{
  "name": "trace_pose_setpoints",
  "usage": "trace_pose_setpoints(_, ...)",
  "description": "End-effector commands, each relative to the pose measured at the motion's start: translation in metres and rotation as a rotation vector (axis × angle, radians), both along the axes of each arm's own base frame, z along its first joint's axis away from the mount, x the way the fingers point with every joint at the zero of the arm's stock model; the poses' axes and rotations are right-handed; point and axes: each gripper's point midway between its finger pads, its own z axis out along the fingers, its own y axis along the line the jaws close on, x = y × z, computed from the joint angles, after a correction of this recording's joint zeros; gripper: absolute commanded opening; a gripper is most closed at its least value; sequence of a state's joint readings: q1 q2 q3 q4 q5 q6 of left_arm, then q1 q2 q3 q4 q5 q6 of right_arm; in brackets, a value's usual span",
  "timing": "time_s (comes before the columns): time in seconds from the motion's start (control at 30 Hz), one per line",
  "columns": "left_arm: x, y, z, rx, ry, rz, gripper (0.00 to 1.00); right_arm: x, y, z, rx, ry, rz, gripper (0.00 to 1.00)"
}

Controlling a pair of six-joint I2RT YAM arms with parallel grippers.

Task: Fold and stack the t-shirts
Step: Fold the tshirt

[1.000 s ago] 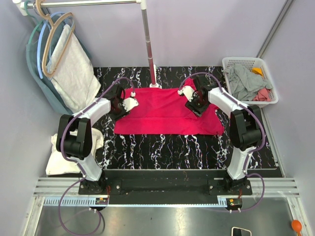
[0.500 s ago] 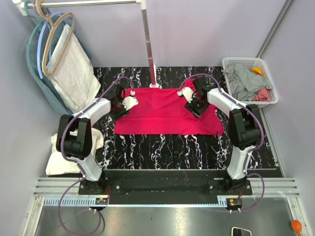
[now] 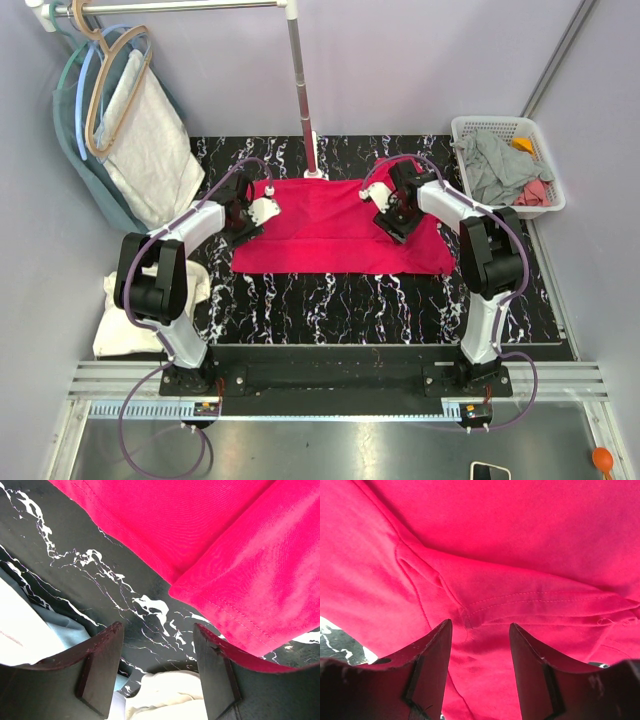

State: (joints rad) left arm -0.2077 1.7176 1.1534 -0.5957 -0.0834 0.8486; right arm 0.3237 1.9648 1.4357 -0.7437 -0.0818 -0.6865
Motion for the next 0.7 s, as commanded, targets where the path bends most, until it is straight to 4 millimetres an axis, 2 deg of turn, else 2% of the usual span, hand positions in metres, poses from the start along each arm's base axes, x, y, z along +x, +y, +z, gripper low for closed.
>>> trace_pose_setpoints(0.0,0.008,0.001,0.004,0.014,-0.038,-0.006,0.63,0.003,0.015,-0.001,0.051,-0.01,0.011,0.56)
trace_pose_setpoints(0.07,0.007,0.002,0.002,0.017,-0.034,-0.005,0.63,0.003,0.015,-0.004,0.05,-0.005,0.013,0.54)
trace_pose_setpoints(0.23,0.007,0.003,0.001,0.022,-0.035,-0.006,0.63,0.004,0.017,-0.01,0.055,0.007,0.011,0.4)
trace_pose_setpoints(0.4,0.006,0.003,-0.001,0.025,-0.03,-0.008,0.63,0.004,0.017,-0.013,0.056,0.012,0.008,0.34)
trace_pose_setpoints(0.67,0.004,0.004,-0.004,0.028,-0.023,-0.006,0.63,0.008,0.018,-0.012,0.049,0.007,0.006,0.04)
